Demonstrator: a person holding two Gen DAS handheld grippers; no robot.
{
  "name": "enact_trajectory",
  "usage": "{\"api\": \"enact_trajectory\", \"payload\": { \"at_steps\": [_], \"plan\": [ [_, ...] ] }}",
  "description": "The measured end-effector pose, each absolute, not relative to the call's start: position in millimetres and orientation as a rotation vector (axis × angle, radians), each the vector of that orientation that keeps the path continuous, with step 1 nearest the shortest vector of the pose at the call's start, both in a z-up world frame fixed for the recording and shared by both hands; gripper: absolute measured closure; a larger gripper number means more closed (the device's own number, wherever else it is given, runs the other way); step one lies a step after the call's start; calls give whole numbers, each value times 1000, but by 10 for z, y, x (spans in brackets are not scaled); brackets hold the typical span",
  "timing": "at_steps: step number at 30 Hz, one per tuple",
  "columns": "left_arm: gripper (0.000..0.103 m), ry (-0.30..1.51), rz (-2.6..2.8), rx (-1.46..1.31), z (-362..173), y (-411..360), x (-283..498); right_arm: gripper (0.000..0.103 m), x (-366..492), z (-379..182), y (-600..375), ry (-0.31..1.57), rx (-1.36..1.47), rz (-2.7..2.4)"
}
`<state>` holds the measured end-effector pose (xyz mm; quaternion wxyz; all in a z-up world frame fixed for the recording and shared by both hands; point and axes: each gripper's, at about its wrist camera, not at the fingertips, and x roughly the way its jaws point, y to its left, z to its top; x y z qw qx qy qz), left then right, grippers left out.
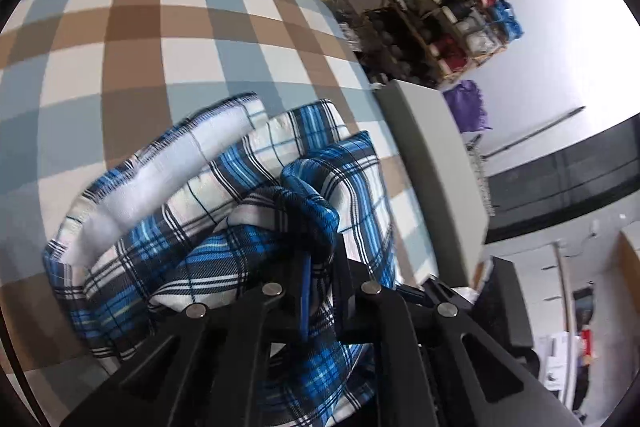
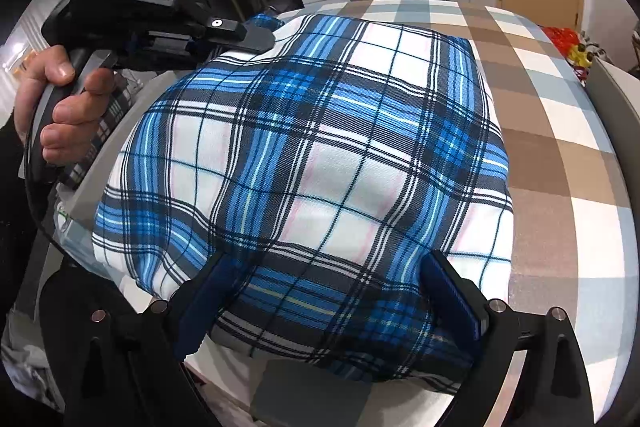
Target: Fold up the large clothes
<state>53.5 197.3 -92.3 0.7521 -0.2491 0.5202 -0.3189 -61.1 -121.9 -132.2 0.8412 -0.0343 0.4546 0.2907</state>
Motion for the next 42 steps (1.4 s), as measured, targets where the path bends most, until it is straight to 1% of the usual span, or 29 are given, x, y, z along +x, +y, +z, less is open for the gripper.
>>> {"api": "enact_trajectory", "payload": {
  "at_steps": [3, 9, 16, 19, 26, 28, 31, 35, 39, 42],
  "plan": [
    [103, 1096, -719, -597, -881, 2131, 468, 5, -603, -1322, -1218, 961, -74, 619],
    [103, 1063, -705, -693, -940, 2391, 428, 5, -597, -1321, -1217, 961, -72, 619],
    [103, 1083, -709, -627, -848, 2108, 446, 2, -606, -1336, -1182, 957, -87, 614],
    [103, 1090, -680, -609, -816, 2133, 464, 2, -613, -1340, -1189, 955, -83, 612],
    [103, 1003, -574, -607, -654, 2725, 249, 2, -610, -1346, -1176, 958, -97, 609],
    [103, 991, -557, -671, -681, 2930, 210, 2, -612, -1344, -1170, 962, -98, 610],
    [103, 942, -538, -683, -666, 3044, 91, 2, -608, -1339, -1174, 963, -94, 613],
    [103, 996, -616, -655, -735, 2740, 5, 2, -578, -1330, -1208, 969, -67, 620],
    [102, 1135, -646, -552, -1020, 2259, 6, 2, -590, -1318, -1219, 969, -59, 619],
    [102, 1207, -612, -586, -1263, 2166, 72, 2, -605, -1313, -1213, 966, -67, 618]
  ]
}}
